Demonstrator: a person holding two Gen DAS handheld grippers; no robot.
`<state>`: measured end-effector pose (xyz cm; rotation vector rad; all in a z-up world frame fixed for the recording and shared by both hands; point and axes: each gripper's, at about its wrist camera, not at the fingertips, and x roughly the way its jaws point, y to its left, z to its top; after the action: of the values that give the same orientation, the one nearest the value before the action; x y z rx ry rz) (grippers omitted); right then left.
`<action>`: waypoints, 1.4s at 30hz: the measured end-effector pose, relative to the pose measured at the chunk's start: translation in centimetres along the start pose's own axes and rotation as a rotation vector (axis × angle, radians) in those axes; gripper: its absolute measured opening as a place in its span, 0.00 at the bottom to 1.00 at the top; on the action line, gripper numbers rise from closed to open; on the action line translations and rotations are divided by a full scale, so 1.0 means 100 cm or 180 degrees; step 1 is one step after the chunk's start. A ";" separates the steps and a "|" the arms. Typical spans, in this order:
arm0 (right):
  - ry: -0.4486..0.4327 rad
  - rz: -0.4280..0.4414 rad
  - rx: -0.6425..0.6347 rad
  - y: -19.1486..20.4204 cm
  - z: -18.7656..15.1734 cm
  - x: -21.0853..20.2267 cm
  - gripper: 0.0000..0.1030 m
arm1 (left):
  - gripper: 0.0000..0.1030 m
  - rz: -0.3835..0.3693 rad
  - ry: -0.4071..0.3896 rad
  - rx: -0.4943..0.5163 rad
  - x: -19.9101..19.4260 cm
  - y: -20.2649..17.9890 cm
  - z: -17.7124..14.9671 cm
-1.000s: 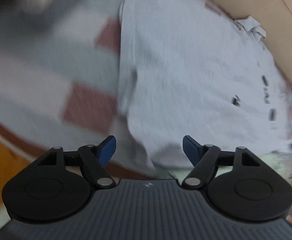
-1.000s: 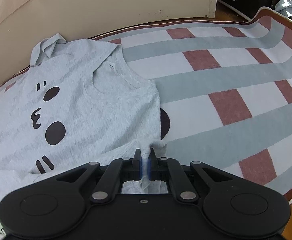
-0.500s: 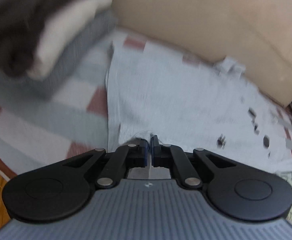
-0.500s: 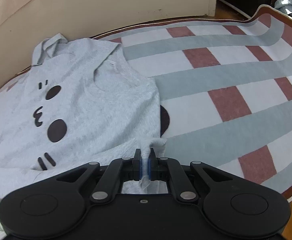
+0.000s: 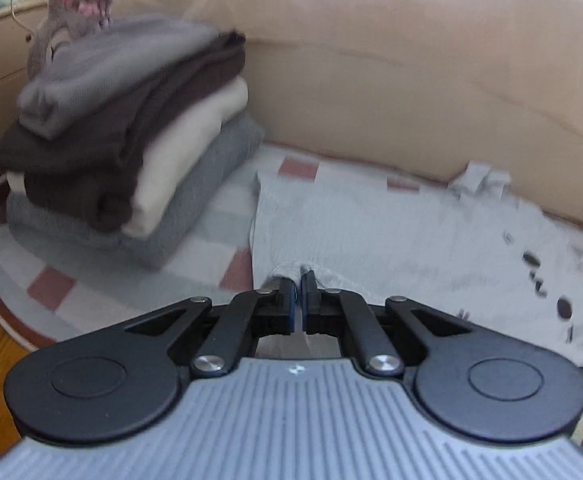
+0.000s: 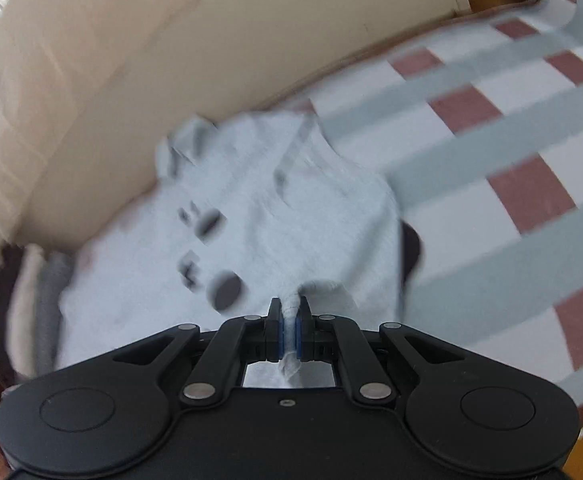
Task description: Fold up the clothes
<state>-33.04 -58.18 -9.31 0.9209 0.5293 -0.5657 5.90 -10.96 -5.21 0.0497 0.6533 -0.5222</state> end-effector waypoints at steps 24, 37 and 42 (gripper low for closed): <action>-0.0732 0.0440 0.0010 -0.005 -0.058 -0.187 0.07 | 0.03 0.0085 -0.0022 -0.0067 -0.151 -0.037 -0.059; 0.0355 -0.0752 0.0005 -0.046 -0.103 -0.131 0.12 | 0.03 -0.0069 0.0668 -0.0016 -0.151 -0.032 -0.080; 0.0346 -0.1283 0.0035 -0.030 -0.082 -0.143 0.53 | 0.11 -0.0472 0.0626 0.0232 -0.163 -0.034 -0.062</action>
<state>-46.99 -49.54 -6.01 0.8626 0.8196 -0.8855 -10.16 -5.39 -0.08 0.1232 0.8342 -0.6898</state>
